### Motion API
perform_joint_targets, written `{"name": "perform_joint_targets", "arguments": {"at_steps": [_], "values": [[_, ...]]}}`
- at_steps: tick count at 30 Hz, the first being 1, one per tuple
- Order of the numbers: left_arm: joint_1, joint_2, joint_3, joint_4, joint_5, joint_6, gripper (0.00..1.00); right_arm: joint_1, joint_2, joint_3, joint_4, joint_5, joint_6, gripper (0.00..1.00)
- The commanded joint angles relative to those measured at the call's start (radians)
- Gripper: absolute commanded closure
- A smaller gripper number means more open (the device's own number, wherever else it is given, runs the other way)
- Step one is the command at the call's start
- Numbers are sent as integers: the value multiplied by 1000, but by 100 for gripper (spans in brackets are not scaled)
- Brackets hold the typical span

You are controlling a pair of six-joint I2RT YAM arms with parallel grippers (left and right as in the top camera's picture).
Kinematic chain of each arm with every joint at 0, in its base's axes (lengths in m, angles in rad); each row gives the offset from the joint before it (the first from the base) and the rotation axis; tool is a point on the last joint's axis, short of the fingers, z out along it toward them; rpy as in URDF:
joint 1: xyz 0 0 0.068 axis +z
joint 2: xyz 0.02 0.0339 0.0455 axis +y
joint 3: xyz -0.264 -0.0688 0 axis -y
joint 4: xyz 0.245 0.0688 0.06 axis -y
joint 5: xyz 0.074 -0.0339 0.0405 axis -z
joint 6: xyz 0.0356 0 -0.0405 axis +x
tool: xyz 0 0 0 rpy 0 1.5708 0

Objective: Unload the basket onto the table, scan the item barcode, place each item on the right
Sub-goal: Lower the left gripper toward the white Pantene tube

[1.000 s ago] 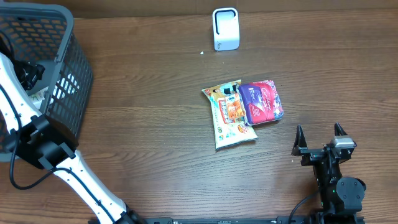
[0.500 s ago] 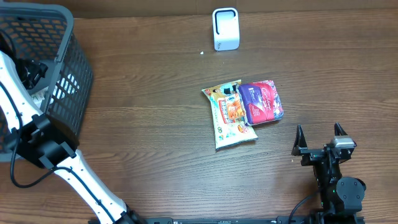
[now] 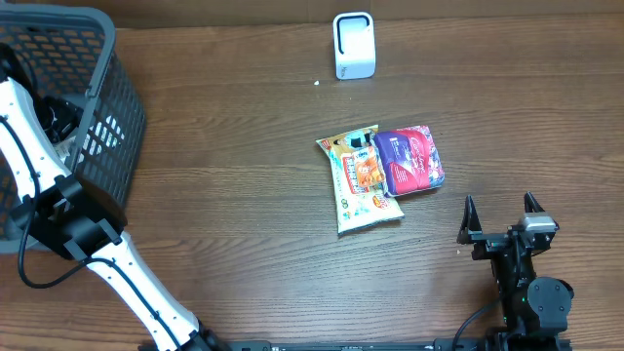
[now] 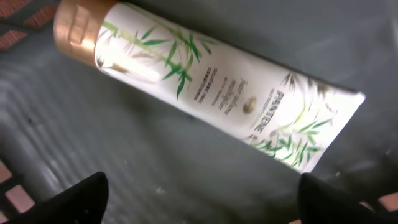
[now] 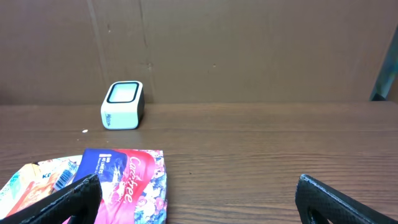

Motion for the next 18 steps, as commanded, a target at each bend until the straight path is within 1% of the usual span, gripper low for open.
{"name": "perform_joint_targets", "arguments": {"at_steps": [1,10,15,18], "values": [[0,-26,19,-27,11,50,13,-2,-10,-10,6,10,-5,0],[1,-131,82,-117,17,59,11,-2,-10,-10,6,10,-5,0],[1,-228,80,-116,100,131,9,-2,-10,-10,6,10,-5,0],[1,-271,66,-117,97,151,7,-2,-10,-10,6,10,-5,0]]}}
